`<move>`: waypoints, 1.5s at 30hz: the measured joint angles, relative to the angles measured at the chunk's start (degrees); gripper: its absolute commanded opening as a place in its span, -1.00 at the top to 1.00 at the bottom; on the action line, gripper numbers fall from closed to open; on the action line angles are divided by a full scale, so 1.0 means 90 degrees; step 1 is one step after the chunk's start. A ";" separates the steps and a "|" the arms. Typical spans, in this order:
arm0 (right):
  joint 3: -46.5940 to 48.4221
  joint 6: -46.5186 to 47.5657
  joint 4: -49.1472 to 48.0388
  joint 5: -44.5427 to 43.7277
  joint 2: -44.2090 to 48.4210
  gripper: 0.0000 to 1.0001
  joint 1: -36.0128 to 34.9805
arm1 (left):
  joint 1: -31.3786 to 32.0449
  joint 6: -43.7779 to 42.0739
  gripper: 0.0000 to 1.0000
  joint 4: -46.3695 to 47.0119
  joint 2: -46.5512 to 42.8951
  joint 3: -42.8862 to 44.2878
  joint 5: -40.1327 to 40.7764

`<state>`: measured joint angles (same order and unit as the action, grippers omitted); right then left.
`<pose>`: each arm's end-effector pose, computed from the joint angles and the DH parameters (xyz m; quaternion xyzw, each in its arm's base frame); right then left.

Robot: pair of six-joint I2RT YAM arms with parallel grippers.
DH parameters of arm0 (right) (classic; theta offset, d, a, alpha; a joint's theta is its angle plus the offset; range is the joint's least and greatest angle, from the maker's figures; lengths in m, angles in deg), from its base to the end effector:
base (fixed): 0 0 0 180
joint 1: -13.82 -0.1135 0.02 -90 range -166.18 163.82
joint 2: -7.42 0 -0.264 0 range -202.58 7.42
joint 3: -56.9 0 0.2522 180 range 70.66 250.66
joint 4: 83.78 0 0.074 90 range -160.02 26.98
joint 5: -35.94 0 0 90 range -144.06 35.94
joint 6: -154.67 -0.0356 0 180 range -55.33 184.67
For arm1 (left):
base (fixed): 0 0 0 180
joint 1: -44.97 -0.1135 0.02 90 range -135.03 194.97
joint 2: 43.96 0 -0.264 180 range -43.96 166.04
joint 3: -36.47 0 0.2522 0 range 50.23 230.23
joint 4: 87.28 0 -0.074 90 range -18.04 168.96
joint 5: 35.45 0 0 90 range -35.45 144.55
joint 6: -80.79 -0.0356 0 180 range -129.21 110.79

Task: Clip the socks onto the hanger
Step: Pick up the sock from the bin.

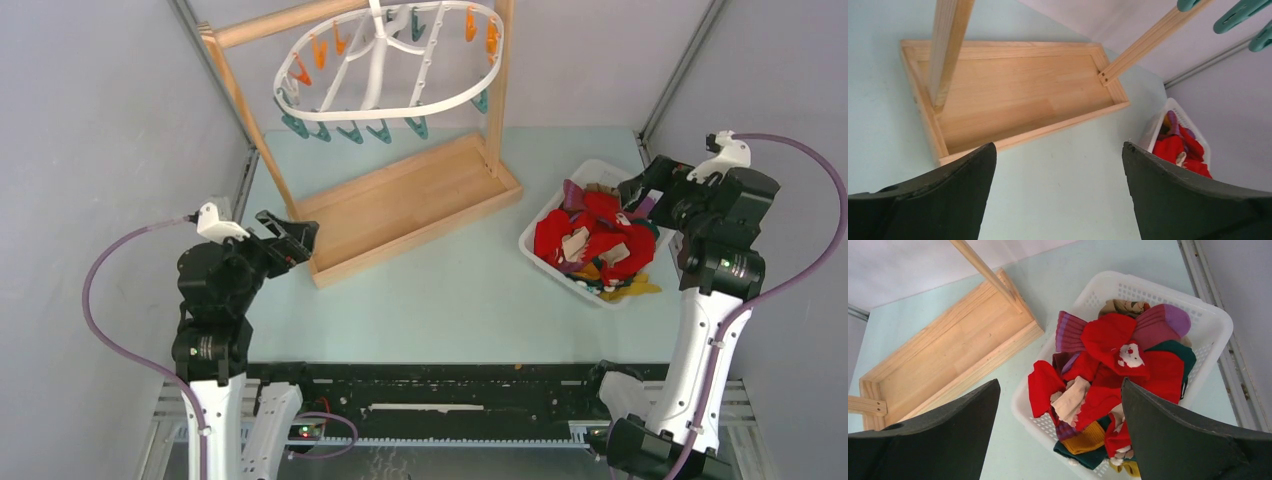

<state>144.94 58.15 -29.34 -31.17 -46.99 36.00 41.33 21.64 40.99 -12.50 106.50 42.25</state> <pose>0.1684 -0.0537 0.4299 0.0908 0.8096 0.0860 0.5735 0.0982 -0.0014 0.3838 -0.1674 0.7637 -0.2269 0.5808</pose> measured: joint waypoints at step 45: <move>-0.0304 0.3898 0.0799 0.0432 -0.2293 -0.34 -0.1166 | 0.3541 0.0933 -1.00 0.4335 0.1239 -0.1756 0.0015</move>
<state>142.21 93.23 -22.15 -27.28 -67.62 25.50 73.19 30.03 80.00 -1.35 90.70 42.38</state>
